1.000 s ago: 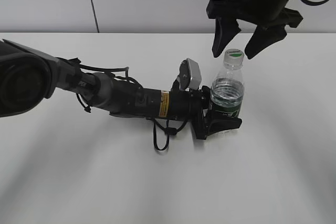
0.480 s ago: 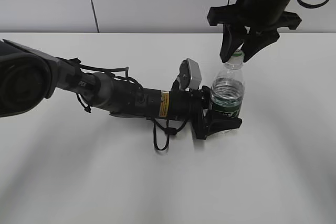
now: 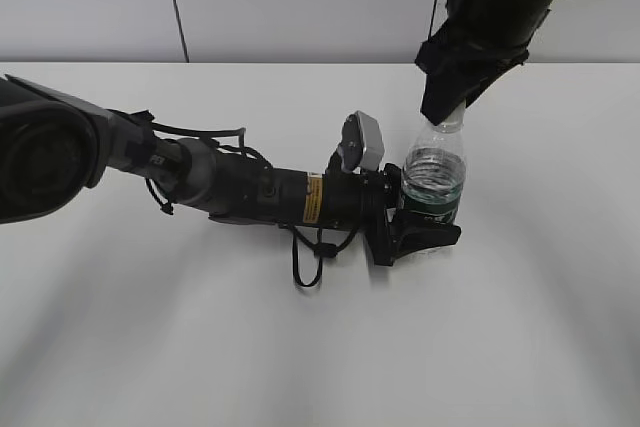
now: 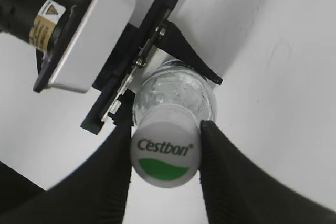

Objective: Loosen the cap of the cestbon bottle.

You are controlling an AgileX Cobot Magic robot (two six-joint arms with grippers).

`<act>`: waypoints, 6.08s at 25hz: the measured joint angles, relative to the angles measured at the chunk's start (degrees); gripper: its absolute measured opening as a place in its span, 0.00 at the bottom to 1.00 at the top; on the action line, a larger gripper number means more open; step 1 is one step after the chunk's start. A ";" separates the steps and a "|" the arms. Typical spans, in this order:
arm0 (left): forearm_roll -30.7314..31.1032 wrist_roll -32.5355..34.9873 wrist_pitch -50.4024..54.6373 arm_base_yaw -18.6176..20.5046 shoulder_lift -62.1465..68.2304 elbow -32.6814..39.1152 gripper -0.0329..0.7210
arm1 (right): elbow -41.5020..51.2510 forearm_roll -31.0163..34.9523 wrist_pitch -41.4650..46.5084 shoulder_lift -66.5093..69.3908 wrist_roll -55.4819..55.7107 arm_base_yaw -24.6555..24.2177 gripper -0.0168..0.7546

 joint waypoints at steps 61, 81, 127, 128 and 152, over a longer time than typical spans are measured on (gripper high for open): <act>0.16 -0.04 -0.20 0.05 0.00 0.00 0.71 | 47.48 -4.36 -35.42 -17.82 14.90 -17.75 0.41; 0.21 -0.04 -0.14 0.05 0.00 0.00 0.71 | 48.51 -1.71 -45.01 -4.24 16.30 -17.75 0.41; 29.18 -19.82 4.86 6.01 -8.99 0.00 0.86 | 48.62 2.48 -42.52 -18.45 16.44 -17.70 0.77; 30.44 -20.99 5.38 6.28 -9.58 0.00 0.86 | 48.62 2.50 -42.38 -18.45 16.44 -17.70 0.77; 32.20 -37.11 16.32 12.56 -25.70 0.02 0.84 | 48.62 5.20 -25.02 -44.42 16.50 -17.70 0.77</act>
